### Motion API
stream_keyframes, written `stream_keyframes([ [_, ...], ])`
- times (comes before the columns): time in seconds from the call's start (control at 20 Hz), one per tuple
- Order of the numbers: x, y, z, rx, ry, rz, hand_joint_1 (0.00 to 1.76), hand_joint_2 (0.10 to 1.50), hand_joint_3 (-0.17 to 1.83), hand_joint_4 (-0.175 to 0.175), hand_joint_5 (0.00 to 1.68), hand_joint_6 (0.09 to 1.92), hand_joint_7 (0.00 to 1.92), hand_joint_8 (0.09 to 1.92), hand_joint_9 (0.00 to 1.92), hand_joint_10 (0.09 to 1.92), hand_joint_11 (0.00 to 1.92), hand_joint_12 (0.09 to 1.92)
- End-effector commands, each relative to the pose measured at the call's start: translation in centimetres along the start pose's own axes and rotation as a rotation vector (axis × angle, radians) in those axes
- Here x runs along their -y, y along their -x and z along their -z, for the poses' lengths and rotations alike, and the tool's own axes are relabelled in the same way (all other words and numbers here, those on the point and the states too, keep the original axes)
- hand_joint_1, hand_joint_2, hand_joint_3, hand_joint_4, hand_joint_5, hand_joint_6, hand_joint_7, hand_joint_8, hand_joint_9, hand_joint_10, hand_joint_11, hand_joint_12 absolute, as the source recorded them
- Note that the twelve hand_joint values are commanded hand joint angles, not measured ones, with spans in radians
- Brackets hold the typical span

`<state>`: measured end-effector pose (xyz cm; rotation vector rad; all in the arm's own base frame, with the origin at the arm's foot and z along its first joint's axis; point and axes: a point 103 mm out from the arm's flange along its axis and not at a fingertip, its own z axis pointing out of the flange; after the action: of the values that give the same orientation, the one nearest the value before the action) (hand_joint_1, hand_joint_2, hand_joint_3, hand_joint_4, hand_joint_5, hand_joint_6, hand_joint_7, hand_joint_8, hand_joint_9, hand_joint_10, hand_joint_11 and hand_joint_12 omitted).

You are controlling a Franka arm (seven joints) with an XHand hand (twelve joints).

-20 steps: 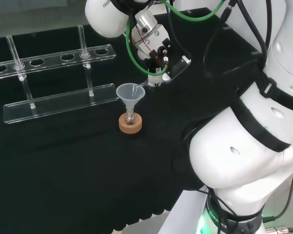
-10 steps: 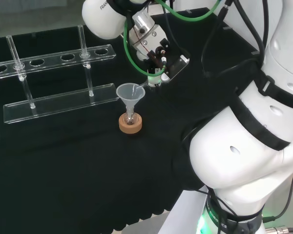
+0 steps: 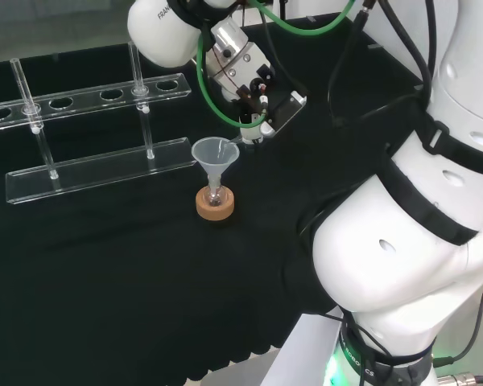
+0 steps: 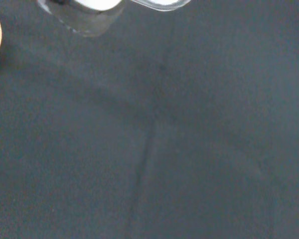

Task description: Pour all the NaCl from the weighing funnel into the round-bottom flask.

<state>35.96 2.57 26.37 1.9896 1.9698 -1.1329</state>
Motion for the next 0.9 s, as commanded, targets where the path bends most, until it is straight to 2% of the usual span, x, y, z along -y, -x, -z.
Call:
stream_keyframes([
  [0.05, 0.03, -0.16, 0.25, 0.017, -0.012, -0.008, 1.14, 1.02, -0.17, 0.175, 1.46, 0.19, 0.58, 0.65, 0.95, 0.31, 0.8, 1.01],
  [0.9, 0.05, -0.27, 0.59, 0.052, -0.035, -0.025, 1.13, 1.02, -0.17, 0.175, 1.46, 0.2, 0.58, 0.65, 0.95, 0.31, 0.8, 1.01],
])
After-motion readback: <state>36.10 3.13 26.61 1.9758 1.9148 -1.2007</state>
